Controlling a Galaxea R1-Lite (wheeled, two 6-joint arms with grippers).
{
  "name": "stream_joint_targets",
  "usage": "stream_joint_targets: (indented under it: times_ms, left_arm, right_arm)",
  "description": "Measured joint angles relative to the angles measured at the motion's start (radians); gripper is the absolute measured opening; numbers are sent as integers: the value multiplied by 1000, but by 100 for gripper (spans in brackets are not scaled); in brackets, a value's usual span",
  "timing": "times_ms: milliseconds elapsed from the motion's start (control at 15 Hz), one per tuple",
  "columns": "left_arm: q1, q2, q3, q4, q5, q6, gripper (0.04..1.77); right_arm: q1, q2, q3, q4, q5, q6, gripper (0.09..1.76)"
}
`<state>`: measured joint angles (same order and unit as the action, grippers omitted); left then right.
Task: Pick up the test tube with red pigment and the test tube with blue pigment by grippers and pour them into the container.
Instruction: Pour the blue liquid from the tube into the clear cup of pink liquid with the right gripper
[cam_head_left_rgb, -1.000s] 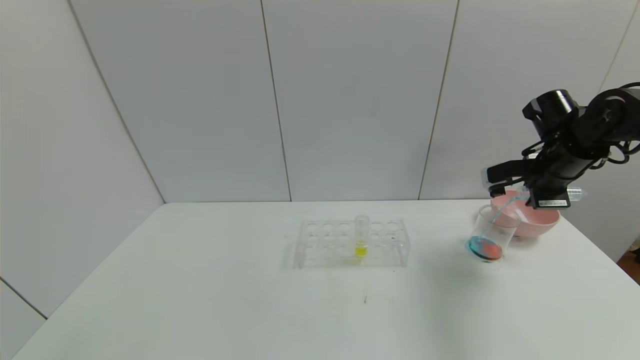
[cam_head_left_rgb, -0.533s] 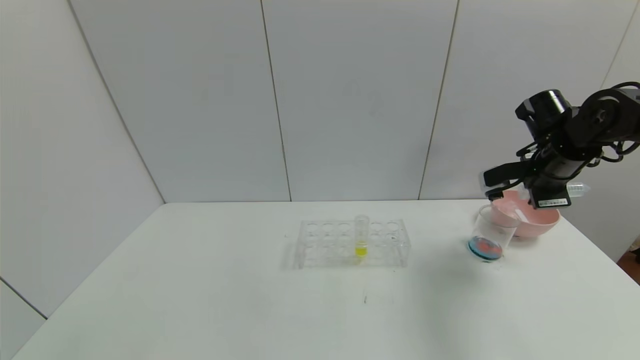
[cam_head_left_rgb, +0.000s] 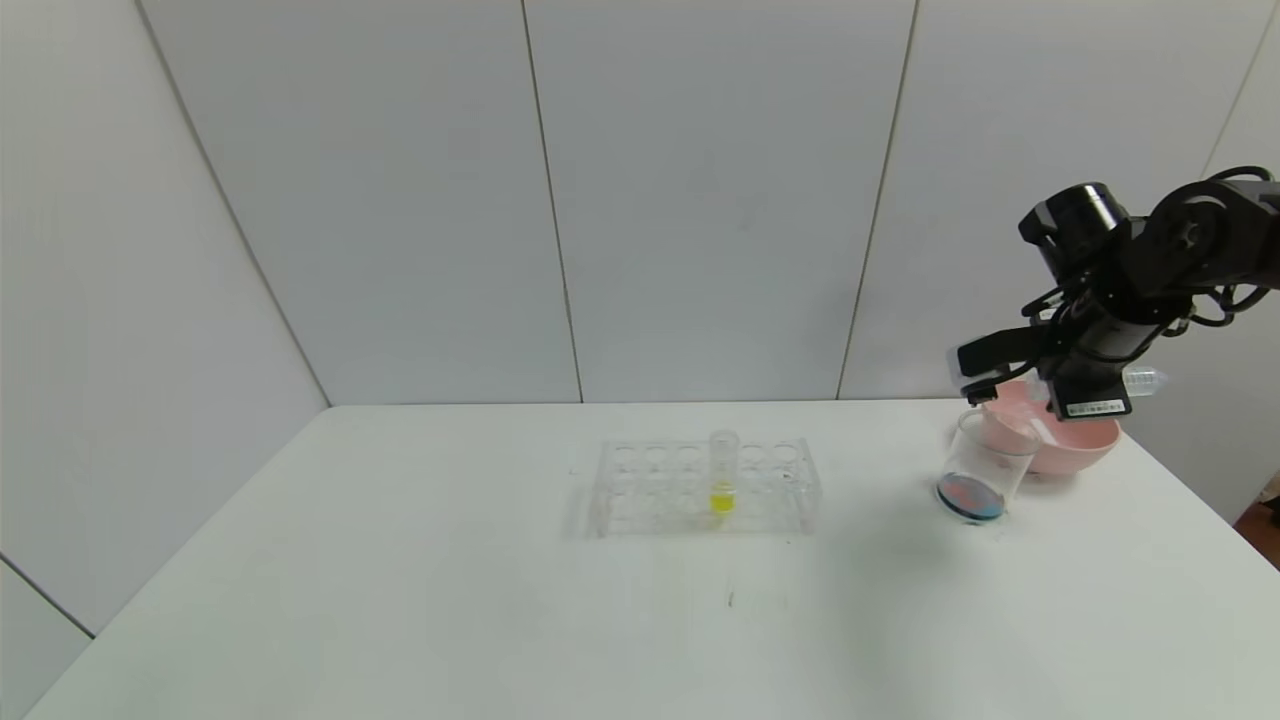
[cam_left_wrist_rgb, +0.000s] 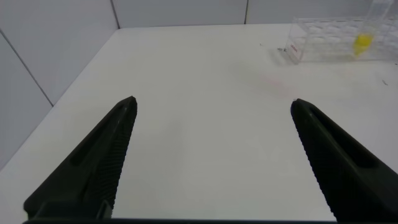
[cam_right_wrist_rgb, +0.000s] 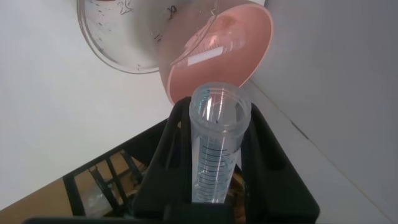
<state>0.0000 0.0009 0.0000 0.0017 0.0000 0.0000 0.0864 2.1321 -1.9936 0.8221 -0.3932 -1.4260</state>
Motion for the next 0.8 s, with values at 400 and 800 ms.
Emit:
stream_joint_targets:
  times_ms: [400,800]
  left_arm:
    - [0,0,0,0,0,0,176]
    - [0,0,0,0,0,0,176]
  right_arm:
    - [-55,-23,4,-4,349,239,51]
    - [-142,-114,98,-80,819,596,51]
